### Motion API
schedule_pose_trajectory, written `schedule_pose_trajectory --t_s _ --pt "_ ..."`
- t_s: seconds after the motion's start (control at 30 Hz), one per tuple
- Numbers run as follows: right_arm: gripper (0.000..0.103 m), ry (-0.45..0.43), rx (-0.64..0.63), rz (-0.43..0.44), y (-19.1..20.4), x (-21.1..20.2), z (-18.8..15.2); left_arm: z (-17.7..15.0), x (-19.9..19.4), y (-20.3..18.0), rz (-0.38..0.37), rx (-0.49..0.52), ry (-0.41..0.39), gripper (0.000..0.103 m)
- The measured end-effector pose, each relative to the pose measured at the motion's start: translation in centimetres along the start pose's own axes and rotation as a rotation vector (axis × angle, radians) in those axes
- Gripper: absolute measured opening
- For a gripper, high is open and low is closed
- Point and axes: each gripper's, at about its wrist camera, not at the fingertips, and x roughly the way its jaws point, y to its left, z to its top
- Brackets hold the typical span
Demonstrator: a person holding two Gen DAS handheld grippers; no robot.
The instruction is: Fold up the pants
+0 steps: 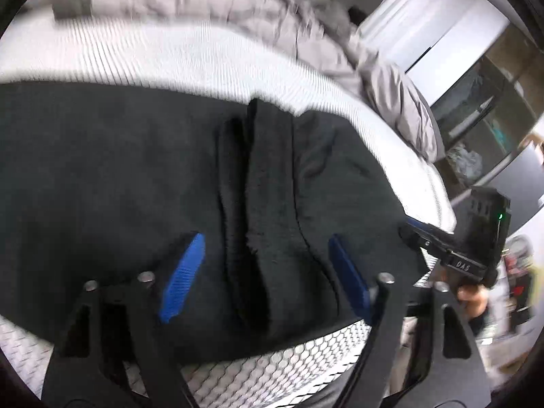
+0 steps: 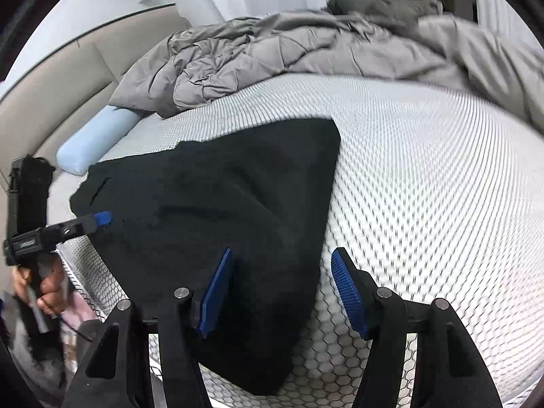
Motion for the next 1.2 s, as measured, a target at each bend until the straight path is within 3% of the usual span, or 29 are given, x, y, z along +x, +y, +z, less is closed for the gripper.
schedule_pose_trajectory --t_s 0.2,0.27,0.33,0.43,0.53,0.63,0.77,0.83,0.9,1.0,1.2 --pt "0.062 0.028 0.063 0.111 -2.8 2.2 -0.5 1.5 2.1 1.6 -0.179 -0.129 0.051 0.070" --pt "0.062 0.033 0.078 0.141 -3.2 3.2 -0.7 2.0 2.6 1.9 -0.214 -0.169 0.066 0.059" --pt "0.062 0.032 0.073 0.153 -2.7 3.9 -0.6 2.4 3.0 2.2 -0.237 -0.202 0.082 0.039" --pt "0.062 0.025 0.062 0.157 -2.3 4.6 -0.3 2.7 2.7 2.4 -0.197 -0.196 0.034 0.015" --pt "0.062 0.025 0.063 0.156 -2.1 4.8 -0.1 3.0 1.4 1.9 -0.136 -0.147 -0.036 0.010" --pt "0.062 0.020 0.061 0.155 -2.2 4.1 -0.3 3.9 -1.7 1.9 -0.097 -0.100 -0.115 0.009" --pt "0.062 0.022 0.063 0.123 -2.4 3.3 -0.4 4.5 -5.8 4.4 -0.030 -0.128 -0.206 0.008" --pt "0.062 0.020 0.064 0.123 -2.5 2.9 -0.5 4.4 -6.2 6.5 0.091 -0.174 -0.204 0.008" --pt "0.062 0.018 0.059 0.120 -2.5 2.5 -0.6 4.2 -4.7 8.2 0.203 -0.188 -0.144 0.014" --pt "0.062 0.019 0.063 0.115 -2.4 2.1 -0.6 3.6 -4.8 9.3 0.177 -0.218 -0.134 0.020" --pt "0.062 0.010 0.065 0.138 -1.9 0.6 -1.1 3.7 -8.1 6.3 0.247 -0.172 -0.173 0.040"
